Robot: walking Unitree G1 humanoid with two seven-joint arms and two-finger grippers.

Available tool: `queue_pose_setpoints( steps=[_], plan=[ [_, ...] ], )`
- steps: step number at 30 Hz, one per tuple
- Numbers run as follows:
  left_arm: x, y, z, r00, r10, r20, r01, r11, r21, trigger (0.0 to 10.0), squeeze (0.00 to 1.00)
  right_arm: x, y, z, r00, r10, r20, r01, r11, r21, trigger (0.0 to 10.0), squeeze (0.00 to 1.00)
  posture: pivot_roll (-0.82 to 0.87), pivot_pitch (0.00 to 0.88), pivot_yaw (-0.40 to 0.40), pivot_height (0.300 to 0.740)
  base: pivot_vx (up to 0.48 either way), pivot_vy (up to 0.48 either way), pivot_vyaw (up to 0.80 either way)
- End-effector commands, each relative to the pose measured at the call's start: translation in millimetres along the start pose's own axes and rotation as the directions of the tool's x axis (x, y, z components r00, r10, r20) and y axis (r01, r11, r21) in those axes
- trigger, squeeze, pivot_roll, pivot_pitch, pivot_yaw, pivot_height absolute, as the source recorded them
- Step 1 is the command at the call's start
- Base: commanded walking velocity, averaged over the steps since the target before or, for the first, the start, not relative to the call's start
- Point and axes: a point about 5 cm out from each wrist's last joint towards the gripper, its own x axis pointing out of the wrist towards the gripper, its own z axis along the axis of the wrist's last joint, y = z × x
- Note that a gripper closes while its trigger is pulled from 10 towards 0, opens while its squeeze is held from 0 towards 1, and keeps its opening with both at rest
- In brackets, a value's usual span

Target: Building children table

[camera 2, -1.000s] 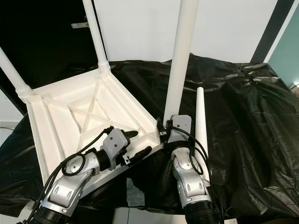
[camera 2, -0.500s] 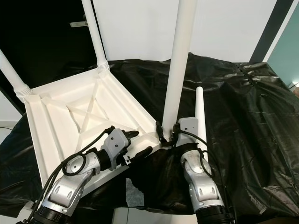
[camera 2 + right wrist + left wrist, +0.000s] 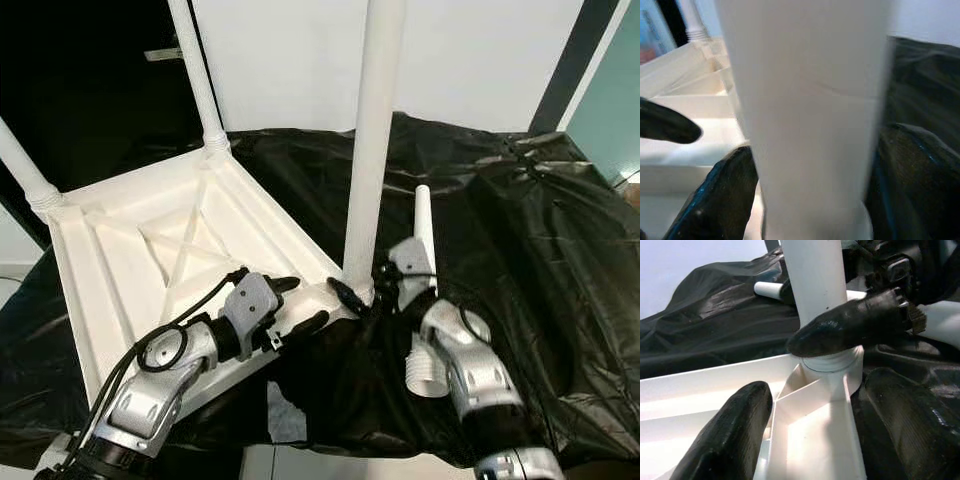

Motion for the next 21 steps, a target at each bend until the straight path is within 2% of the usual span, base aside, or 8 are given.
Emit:
queue_pose_setpoints(
  steps=[1,5,11,18,19,21],
  plan=[
    [0.0,2.7,-1.4,0.999,0.04,-0.011,-0.04,0.999,0.015,10.0,0.0,7.4,2.5,-2.2,0.998,0.061,-0.018,-0.061,0.998,-0.018,0.0,0.0,-0.01,0.0,0.002,0.74,0.0,0.0,0.0],
    [-0.7,2.4,-1.3,0.999,0.043,-0.011,-0.043,0.999,0.017,10.0,0.0,8.8,4.3,-2.4,0.997,0.076,-0.019,-0.077,0.997,-0.024,0.0,0.0,0.0,0.0,-0.003,0.74,0.0,0.0,0.0],
    [-3.5,2.7,-2.2,0.998,0.06,-0.015,-0.059,0.998,0.014,10.0,0.0,2.1,5.4,-7.9,0.994,0.1,-0.037,-0.101,0.995,-0.006,0.0,0.0,0.0,0.0,-0.011,0.74,0.0,0.0,0.0],
    [-4.4,-0.9,-2.8,0.999,0.051,-0.014,-0.051,0.999,0.006,10.0,0.0,-8.1,0.7,-13.1,0.998,0.046,-0.049,-0.045,0.999,0.026,0.0,0.0,-0.01,0.0,0.001,0.74,0.0,0.0,0.0],
    [-4.8,-1.5,-2.8,0.999,0.045,-0.015,-0.045,0.999,0.004,10.0,0.0,-9.9,0.6,-14.2,0.999,0.0,-0.049,0.002,0.999,0.038,10.0,0.0,-0.02,0.0,0.007,0.74,0.0,0.0,0.0],
    [-5.0,-1.7,-2.9,0.999,0.042,-0.016,-0.042,0.999,0.003,10.0,0.0,-10.3,1.1,-14.8,0.998,-0.035,-0.055,0.037,0.998,0.041,10.0,0.0,-0.03,0.0,0.008,0.74,0.0,0.0,0.0]
  ],
)
